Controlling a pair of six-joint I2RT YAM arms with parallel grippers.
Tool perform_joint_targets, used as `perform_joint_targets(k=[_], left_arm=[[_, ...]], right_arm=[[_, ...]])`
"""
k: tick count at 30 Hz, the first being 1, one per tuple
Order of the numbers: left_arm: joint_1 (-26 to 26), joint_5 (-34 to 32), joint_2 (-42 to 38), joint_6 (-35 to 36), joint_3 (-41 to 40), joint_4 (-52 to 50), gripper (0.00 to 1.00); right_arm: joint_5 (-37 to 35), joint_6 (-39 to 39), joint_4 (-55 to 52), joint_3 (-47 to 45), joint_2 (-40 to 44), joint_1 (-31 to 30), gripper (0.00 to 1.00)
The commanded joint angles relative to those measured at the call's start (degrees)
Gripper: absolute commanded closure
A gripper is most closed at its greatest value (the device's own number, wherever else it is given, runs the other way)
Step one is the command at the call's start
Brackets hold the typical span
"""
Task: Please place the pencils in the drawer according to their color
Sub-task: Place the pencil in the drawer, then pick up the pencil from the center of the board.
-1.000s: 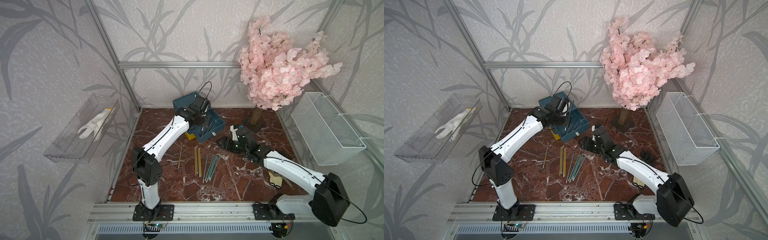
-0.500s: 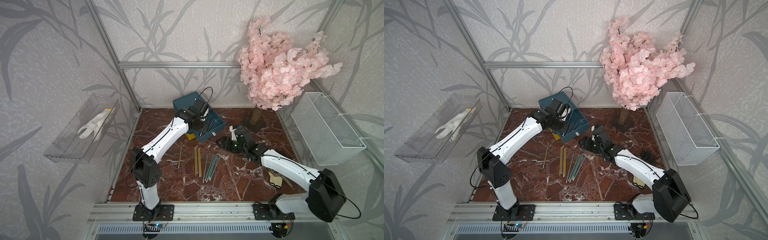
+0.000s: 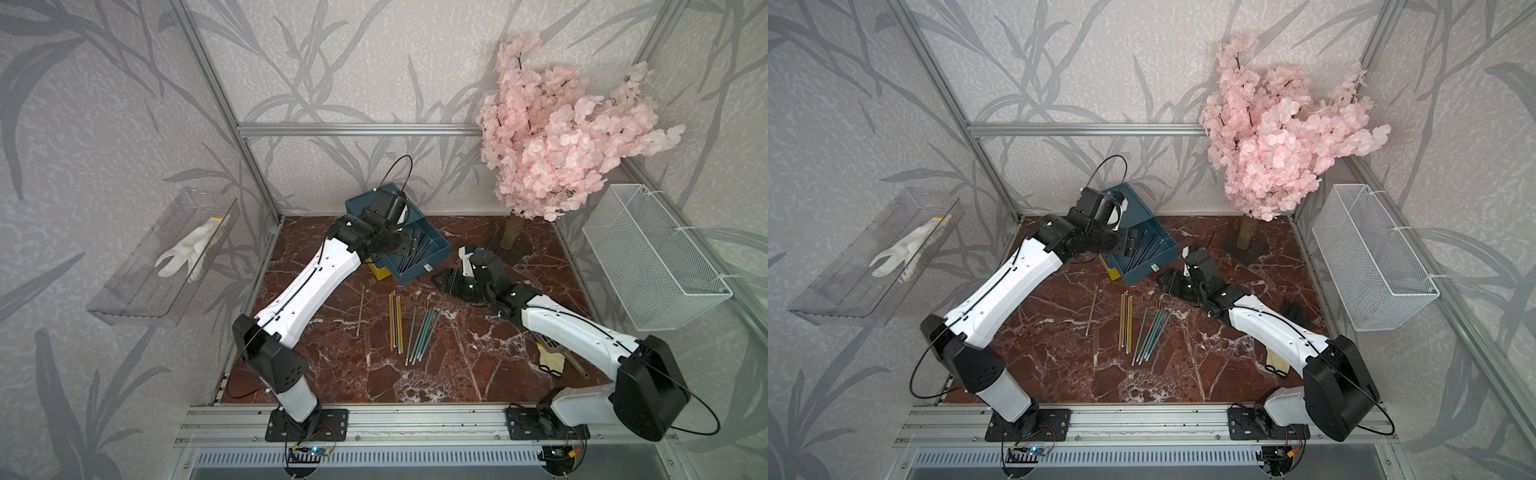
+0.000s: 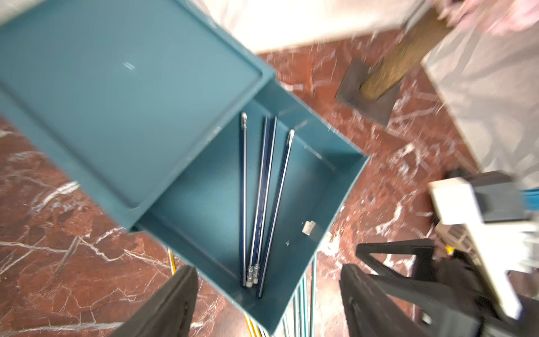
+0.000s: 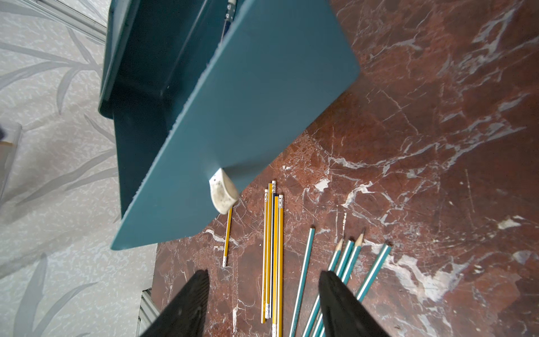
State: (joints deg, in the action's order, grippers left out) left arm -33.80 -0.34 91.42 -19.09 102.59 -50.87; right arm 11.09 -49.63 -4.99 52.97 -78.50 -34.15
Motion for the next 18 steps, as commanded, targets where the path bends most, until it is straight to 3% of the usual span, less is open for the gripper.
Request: perform_joint_targets(k=[1,6,10,14,18], left_arm=[[-0.08,-3.53,-8.86,-6.75,-8.57,2.75,0.14],[-0.28,-4.34,-22.63,-15.64,-29.60,7.20,0.08],[-0.57,-1.42,-30.13,-21.05,-45.40,13.24,0.04],[-1.91,2.09,-31.49,-24.38,-56.41,21.48,0.01],[-3.00,4.80,-26.68,-24.64,-59.65,26.54,0.07]], right_arm=[[0.86,0.41,-1.48,-0.32,2.49,0.23,0.36],[2.07,0.81,-2.68,-3.65,4.55,0.06,0.37],[1.79,1.52,-3.87,-6.95,6.14,-0.54,0.37],[1.57,1.42,-4.54,-9.61,7.30,-1.13,0.37],[1.09,1.00,-5.00,-11.02,7.79,-1.87,0.37]])
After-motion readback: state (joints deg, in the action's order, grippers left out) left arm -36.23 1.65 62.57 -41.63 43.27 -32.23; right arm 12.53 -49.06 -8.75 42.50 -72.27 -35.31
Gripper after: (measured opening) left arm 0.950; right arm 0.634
